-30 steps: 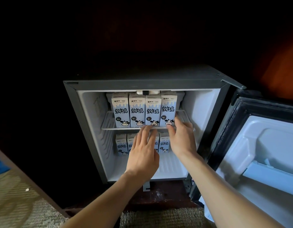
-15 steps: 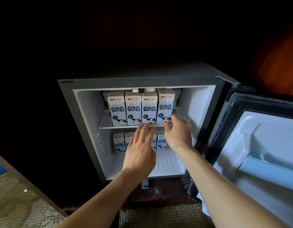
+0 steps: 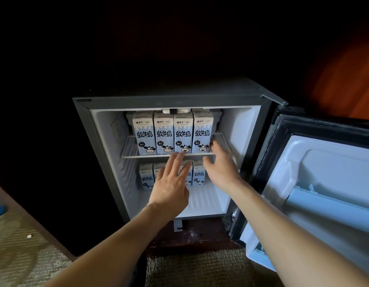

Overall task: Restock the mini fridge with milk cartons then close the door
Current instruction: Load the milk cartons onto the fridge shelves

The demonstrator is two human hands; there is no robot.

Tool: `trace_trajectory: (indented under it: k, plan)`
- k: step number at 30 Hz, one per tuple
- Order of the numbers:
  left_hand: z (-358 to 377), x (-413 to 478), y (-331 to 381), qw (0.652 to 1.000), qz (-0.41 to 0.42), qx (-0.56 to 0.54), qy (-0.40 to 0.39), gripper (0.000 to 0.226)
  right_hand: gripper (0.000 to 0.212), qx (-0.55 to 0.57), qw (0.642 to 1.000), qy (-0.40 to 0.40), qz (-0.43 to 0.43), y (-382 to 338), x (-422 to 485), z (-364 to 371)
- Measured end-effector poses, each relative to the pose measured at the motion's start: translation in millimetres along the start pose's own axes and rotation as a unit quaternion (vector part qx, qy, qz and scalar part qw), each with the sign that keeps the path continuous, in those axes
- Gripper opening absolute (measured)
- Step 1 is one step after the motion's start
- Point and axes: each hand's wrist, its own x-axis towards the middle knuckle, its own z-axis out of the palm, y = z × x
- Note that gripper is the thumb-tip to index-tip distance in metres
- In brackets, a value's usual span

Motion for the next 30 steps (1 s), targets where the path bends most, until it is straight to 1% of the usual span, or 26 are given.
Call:
trace_trajectory:
  k: [2,4,5,7,9,10,13,16,18,20,22,25,27,30]
  plan:
    - [-11.9,-1.4,3.3,1.000,0.005,0.009,-0.021,0.060,0.053,-0.029,0.999,-0.037,0.009,-8.3,-13.8,-10.7]
    - [-26.4,-5.0,6.9,0.999,0.003,0.008,-0.040,0.053,0.065,-0.066,0.994,-0.088,0.024,-23.2,-28.6,-27.2]
    - [-33.7,-9.2,9.6,0.999,0.005,0.009,-0.049,0.052,0.065,-0.091,0.988,-0.119,0.028,-31.0,-35.5,-37.3]
    - [-50.1,-19.6,18.0,0.997,0.023,0.029,-0.075,0.055,0.058,-0.129,0.977,-0.169,0.023,-46.8,-49.4,-60.7]
    - [-68.1,-32.0,30.6,0.993,0.045,0.045,-0.101,0.059,0.049,-0.147,0.970,-0.194,0.017,-61.3,-68.4,-85.7]
    - [-78.2,-38.5,38.3,0.991,0.053,0.047,-0.109,0.059,0.050,-0.151,0.969,-0.193,0.015,-67.8,-80.7,-98.1]
    - [-113.9,-56.7,69.4,0.989,0.079,0.041,-0.117,0.057,0.058,-0.156,0.974,-0.166,0.001,-81.0,-127.3,-136.7]
    - [-144.1,-75.2,110.4,0.988,0.116,0.016,-0.104,0.056,0.058,-0.178,0.977,-0.120,0.002,-73.8,-179.5,-173.9]
    - [-158.9,-87.9,145.5,0.984,0.156,-0.010,-0.082,0.055,0.059,-0.176,0.980,-0.089,0.011,-65.0,-216.8,-201.2]
    - [-167.2,-102.0,183.5,0.976,0.203,-0.020,-0.082,0.054,0.053,-0.163,0.985,-0.050,0.005,-57.7,-257.3,-227.0]
    - [-169.4,-116.0,217.8,0.967,0.236,-0.025,-0.095,0.055,0.049,-0.154,0.988,-0.016,0.007,-50.3,-295.6,-247.6]
    - [-166.3,-130.6,262.2,0.956,0.265,-0.023,-0.127,0.058,0.051,-0.171,0.984,0.023,0.037,-27.9,-343.7,-274.5]
    - [-156.8,-137.2,292.2,0.946,0.288,-0.011,-0.151,0.059,0.053,-0.170,0.983,0.037,0.061,-7.0,-373.3,-290.6]
    - [-133.6,-148.9,338.1,0.934,0.320,-0.011,-0.161,0.059,0.054,-0.151,0.981,0.052,0.107,24.1,-413.0,-306.0]
